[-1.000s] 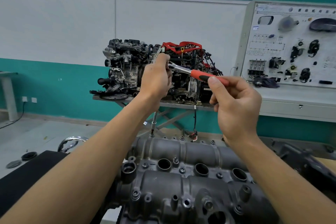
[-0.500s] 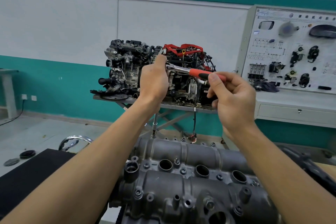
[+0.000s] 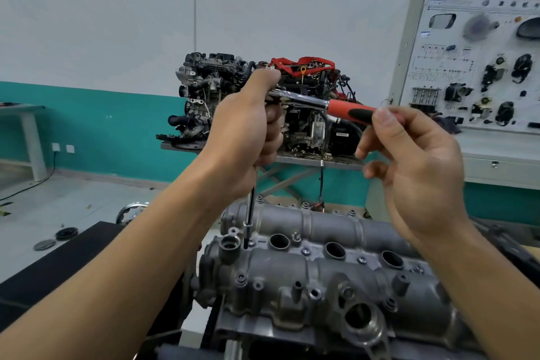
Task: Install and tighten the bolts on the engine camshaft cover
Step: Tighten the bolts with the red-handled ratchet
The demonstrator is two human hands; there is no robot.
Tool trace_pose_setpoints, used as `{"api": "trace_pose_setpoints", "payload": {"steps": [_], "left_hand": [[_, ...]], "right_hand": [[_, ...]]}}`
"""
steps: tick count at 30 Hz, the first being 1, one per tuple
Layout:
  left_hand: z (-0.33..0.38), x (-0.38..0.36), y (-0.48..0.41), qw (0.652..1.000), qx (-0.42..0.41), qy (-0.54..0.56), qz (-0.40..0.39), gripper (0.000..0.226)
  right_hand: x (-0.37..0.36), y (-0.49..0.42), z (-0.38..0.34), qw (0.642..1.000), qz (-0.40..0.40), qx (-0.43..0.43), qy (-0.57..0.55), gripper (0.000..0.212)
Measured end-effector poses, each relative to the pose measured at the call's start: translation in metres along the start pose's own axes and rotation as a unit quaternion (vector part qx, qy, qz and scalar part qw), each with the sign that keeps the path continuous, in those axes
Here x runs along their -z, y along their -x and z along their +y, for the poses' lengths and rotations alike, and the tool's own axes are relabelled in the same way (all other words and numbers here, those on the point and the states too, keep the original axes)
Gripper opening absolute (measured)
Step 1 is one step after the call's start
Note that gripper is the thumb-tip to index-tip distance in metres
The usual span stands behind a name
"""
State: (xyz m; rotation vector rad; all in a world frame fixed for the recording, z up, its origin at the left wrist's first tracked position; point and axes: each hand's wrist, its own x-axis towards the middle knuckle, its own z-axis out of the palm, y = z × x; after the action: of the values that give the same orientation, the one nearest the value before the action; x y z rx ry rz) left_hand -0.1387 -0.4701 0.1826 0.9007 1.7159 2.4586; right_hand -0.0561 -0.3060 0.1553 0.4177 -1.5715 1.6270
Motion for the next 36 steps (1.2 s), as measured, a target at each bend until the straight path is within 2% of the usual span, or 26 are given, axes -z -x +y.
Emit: {"api": "trace_pose_setpoints", "payload": {"steps": [9, 15, 19, 30, 36], "left_hand": [[0.015, -0.004, 0.04, 1.0, 0.004, 0.015, -0.004, 0.052], [0.011, -0.002, 0.04, 1.0, 0.029, 0.009, 0.002, 0.054], [0.01, -0.001, 0.037, 0.999, 0.042, 0.004, 0.01, 0.054], [0.011, -0.013, 0.041, 0.999, 0.034, -0.02, -0.023, 0.052], [0.014, -0.011, 0.047, 0.999, 0.024, -0.01, 0.03, 0.058]], "right_hand": [[-0.003, 0.026, -0.025, 1.0, -0.002, -0.002, 0.007, 0.018], [-0.007, 0.032, -0.029, 0.998, 0.009, -0.059, -0.016, 0.018], [-0.009, 0.034, -0.033, 0.998, 0.02, -0.059, -0.02, 0.019], [-0.039, 0.087, -0.057, 0.986, 0.033, 0.158, -0.03, 0.01], [-0.059, 0.097, -0.063, 0.976, 0.03, 0.217, 0.011, 0.009]]}}
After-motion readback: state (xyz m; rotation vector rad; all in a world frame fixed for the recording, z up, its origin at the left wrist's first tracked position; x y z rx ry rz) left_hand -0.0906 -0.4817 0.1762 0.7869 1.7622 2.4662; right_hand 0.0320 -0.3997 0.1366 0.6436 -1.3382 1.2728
